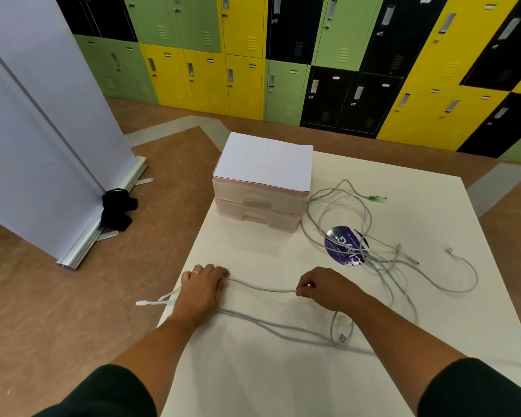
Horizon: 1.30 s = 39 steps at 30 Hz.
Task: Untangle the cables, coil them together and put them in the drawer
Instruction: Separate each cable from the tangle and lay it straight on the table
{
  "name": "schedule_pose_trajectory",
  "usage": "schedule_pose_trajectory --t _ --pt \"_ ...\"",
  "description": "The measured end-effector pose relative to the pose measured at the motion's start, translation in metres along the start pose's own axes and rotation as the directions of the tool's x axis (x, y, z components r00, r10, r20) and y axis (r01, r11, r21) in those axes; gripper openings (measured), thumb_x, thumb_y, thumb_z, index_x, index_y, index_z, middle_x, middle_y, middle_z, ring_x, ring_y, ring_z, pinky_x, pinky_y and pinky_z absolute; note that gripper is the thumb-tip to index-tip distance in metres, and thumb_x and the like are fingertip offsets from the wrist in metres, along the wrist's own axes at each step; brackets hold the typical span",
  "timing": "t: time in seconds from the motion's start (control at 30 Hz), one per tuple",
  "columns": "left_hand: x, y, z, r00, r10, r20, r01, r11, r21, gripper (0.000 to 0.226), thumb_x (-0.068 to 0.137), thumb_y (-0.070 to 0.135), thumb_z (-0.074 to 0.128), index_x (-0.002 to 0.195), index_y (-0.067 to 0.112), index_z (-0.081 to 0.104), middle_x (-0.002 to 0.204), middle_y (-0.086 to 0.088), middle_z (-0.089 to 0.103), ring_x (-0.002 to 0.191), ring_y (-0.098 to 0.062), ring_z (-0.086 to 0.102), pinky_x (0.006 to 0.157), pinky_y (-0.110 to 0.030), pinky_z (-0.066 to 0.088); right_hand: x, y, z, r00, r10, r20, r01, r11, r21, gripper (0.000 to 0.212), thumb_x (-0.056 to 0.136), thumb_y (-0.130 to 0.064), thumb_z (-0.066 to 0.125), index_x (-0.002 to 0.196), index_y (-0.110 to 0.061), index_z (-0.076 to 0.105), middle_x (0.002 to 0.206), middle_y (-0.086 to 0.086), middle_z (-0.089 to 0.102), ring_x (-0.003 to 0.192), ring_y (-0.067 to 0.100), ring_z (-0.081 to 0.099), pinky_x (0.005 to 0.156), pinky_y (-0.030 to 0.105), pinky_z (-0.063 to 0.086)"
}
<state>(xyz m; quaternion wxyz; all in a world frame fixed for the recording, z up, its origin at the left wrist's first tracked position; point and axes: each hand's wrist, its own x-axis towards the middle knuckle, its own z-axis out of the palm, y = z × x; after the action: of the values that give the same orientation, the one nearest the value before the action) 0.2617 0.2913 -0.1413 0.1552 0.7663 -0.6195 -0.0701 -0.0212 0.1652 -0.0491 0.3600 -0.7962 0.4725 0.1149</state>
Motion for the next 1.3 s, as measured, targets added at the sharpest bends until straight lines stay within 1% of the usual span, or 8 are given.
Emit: schedule_pose_trajectory --t 0.17,0.3,0.47,0.57,0.83,1.0,1.17,1.3 --pt "0.000 -0.001 -0.002 0.999 0.016 -0.040 -0.015 1.000 0.023 0.029 0.097 0.031 0.038 0.103 0.033 0.065 0.097 0.011 0.057 0.088 -0.019 0.053 0.081 -0.037 0.034 0.000 -0.006 0.004 1.000 0.012 -0.015 -0.012 1.000 0.003 0.015 0.094 -0.032 0.060 0.096 -0.028 0.074 0.091 -0.007 0.071 0.083 0.009 0.063 0.076 0.029 0.051" --pt "0.006 0.013 -0.004 0.999 0.042 -0.017 -0.042 0.999 0.009 0.034 0.093 0.026 0.040 0.113 0.028 0.068 0.112 0.005 0.059 0.097 -0.022 0.056 0.091 -0.043 0.039 -0.002 -0.012 0.004 0.999 0.006 -0.034 -0.005 1.000 0.027 0.017 0.095 -0.030 0.058 0.096 -0.027 0.075 0.076 -0.013 0.064 0.070 0.004 0.058 0.064 0.024 0.044" --pt "0.021 0.067 -0.011 0.962 0.229 0.146 -0.198 0.960 -0.199 0.045 0.097 0.034 0.030 0.124 0.021 0.064 0.116 0.001 0.063 0.100 -0.023 0.059 0.090 -0.037 0.043 -0.008 -0.017 0.003 0.999 -0.002 -0.048 0.005 0.998 0.058 0.018 0.095 -0.031 0.057 0.096 -0.028 0.075 0.088 -0.011 0.070 0.079 0.008 0.062 0.073 0.029 0.051" --pt "0.022 0.104 -0.013 0.908 0.325 0.265 -0.222 0.909 -0.353 0.035 0.103 0.031 0.035 0.122 0.022 0.063 0.111 0.004 0.065 0.098 -0.016 0.058 0.088 -0.031 0.044 -0.011 -0.019 0.003 0.997 -0.038 -0.070 0.043 0.997 0.062 0.017 0.095 -0.033 0.058 0.096 -0.028 0.074 0.070 -0.014 0.059 0.064 0.004 0.054 0.058 0.021 0.038" --pt "0.021 0.130 -0.013 0.920 0.313 0.237 -0.229 0.918 -0.323 0.020 0.099 0.028 0.043 0.095 0.026 0.062 0.094 0.009 0.067 0.085 -0.013 0.058 0.078 -0.034 0.048 -0.028 0.010 -0.010 0.996 0.032 -0.084 -0.020 0.989 0.149 0.014 0.093 -0.032 0.062 0.090 -0.025 0.073 0.076 -0.001 0.067 0.067 0.010 0.058 0.064 0.027 0.044" --pt "0.027 0.127 -0.013 0.930 0.299 0.211 -0.236 0.931 -0.279 0.024 0.102 0.033 0.044 0.103 0.027 0.067 0.101 0.011 0.070 0.089 -0.014 0.062 0.078 -0.032 0.048 -0.045 0.041 -0.020 0.986 0.120 -0.116 -0.088 0.964 0.251 0.016 0.095 -0.023 0.058 0.093 -0.022 0.074 0.071 -0.005 0.064 0.067 0.011 0.057 0.064 0.024 0.043" --pt "0.034 0.144 -0.015 0.874 0.337 0.351 -0.238 0.925 -0.297 0.028 0.102 0.030 0.044 0.118 0.025 0.067 0.109 0.008 0.066 0.099 -0.014 0.058 0.076 -0.025 0.040 -0.051 0.049 -0.026 0.977 0.118 -0.177 -0.069 0.963 0.262 0.016 0.093 -0.027 0.060 0.089 -0.024 0.075 0.077 0.005 0.068 0.064 0.011 0.052 0.064 0.028 0.039" --pt "0.039 0.179 -0.021 0.846 0.363 0.391 -0.171 0.879 -0.445 0.026 0.103 0.026 0.041 0.112 0.021 0.065 0.102 0.006 0.066 0.083 -0.008 0.056 0.073 -0.023 0.041 -0.049 0.038 -0.027 0.977 0.071 -0.200 -0.015 0.963 0.268 0.015 0.091 -0.029 0.062 0.086 -0.025 0.075 0.077 0.005 0.068 0.067 0.015 0.055 0.065 0.029 0.041"
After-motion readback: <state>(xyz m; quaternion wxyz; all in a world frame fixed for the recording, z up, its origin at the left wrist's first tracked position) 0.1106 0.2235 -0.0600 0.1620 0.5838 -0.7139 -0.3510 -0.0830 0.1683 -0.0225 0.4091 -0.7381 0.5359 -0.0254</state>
